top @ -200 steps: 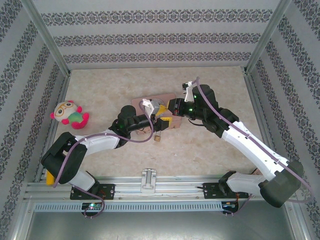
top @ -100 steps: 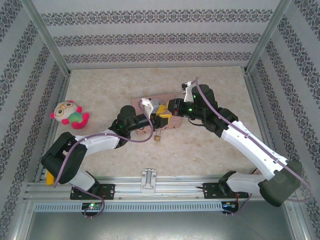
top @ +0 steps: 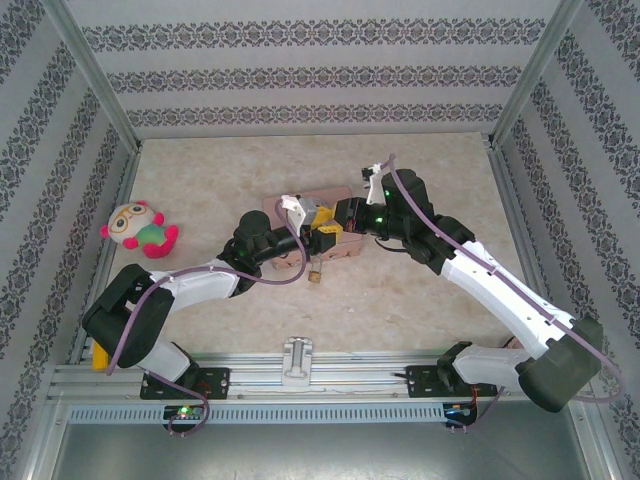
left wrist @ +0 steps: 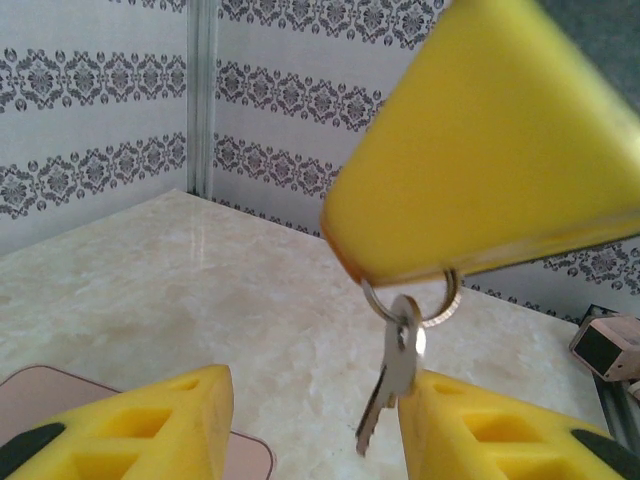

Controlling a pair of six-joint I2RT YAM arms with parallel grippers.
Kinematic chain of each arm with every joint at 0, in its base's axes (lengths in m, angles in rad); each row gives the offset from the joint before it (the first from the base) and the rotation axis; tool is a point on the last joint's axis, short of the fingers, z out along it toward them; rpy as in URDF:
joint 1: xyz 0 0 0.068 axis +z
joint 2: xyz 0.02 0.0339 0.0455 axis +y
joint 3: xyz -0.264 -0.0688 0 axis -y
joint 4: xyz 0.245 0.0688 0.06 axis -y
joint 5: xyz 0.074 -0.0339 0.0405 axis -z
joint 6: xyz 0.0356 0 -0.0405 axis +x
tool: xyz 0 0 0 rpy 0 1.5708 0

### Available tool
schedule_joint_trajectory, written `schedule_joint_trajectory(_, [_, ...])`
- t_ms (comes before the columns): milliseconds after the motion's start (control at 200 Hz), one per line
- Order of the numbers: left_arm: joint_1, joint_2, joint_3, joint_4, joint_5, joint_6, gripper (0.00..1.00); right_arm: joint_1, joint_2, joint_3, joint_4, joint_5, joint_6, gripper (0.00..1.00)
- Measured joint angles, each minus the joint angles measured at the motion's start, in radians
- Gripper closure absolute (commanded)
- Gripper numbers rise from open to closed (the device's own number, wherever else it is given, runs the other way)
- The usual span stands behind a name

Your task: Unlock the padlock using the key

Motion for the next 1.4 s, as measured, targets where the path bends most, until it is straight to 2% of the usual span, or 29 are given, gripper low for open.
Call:
schedule_joint_trajectory(95, [0.0,0.0,0.0,0.002,-0.005,0.006,0.59,0.004,0.002,0.0,0.0,-0.003,0.0,1.0])
schedule_joint_trajectory(325, [0.0,0.0,0.01,0.002,-0.007,0.024,0.84,0.004,0.006,0.0,0.0,-0.003,0.0,1.0])
schedule_joint_trajectory(515, [-0.006,-0.002,0.01,-0.011,0.002,0.056,1.0,0.004,0.016,0.002,0.017,0.001,0.0,1.0])
schedule_joint_trajectory(710, [-0.007,-0.035,0.01,-0.061,-0.031,0.121,1.0,0.005,0.017,0.008,0.016,0.002,-0.001,1.0])
schedule_joint_trajectory(810, [-0.007,-0.065,0.009,-0.09,-0.058,0.167,1.0,0.005,0.017,0.016,0.017,0.001,0.0,0.8])
schedule_joint_trajectory(934, [-0.007,-0.11,0.005,-0.118,-0.117,0.242,1.0,0.004,0.017,0.03,-0.006,0.006,-0.011,0.72])
schedule_joint_trajectory(1184, [-0.02,-0.19,0.002,-0.191,-0.251,0.459,1.0,0.004,0.003,0.065,-0.058,0.04,-0.006,0.69])
schedule_joint_trajectory(1399, [-0.021,-0.208,0.002,-0.234,-0.312,0.6,1.0,0.004,-0.016,0.065,-0.077,0.039,0.069,0.69])
